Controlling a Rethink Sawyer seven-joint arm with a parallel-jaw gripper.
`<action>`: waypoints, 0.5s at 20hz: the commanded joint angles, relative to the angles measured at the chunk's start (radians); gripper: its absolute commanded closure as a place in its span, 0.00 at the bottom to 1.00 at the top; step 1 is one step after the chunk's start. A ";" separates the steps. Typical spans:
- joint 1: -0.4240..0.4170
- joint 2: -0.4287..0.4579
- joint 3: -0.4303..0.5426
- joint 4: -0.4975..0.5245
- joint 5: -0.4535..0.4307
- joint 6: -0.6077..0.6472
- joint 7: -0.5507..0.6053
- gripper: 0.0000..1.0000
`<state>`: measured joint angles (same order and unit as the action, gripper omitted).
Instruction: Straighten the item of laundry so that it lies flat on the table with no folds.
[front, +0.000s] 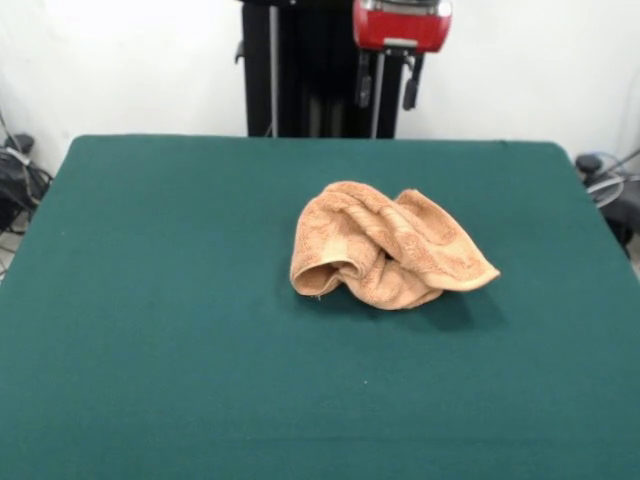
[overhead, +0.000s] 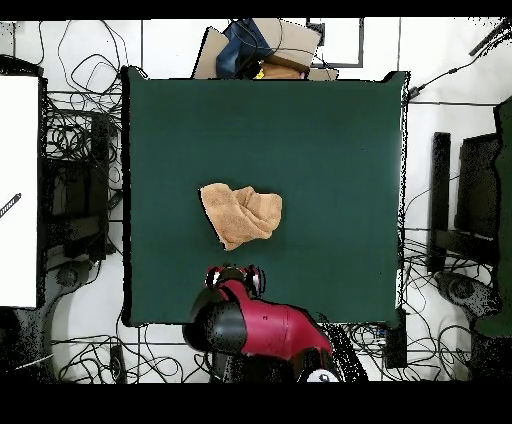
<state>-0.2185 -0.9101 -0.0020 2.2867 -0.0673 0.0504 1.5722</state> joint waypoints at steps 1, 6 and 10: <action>0.012 0.093 -0.004 0.034 -0.056 -0.108 0.175 0.00; 0.033 0.065 -0.018 0.088 -0.060 -0.128 0.197 0.00; 0.045 0.024 -0.030 0.146 -0.069 -0.142 0.210 0.00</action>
<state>-0.1964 -0.8777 -0.0120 2.3301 -0.0941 -0.0254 1.5724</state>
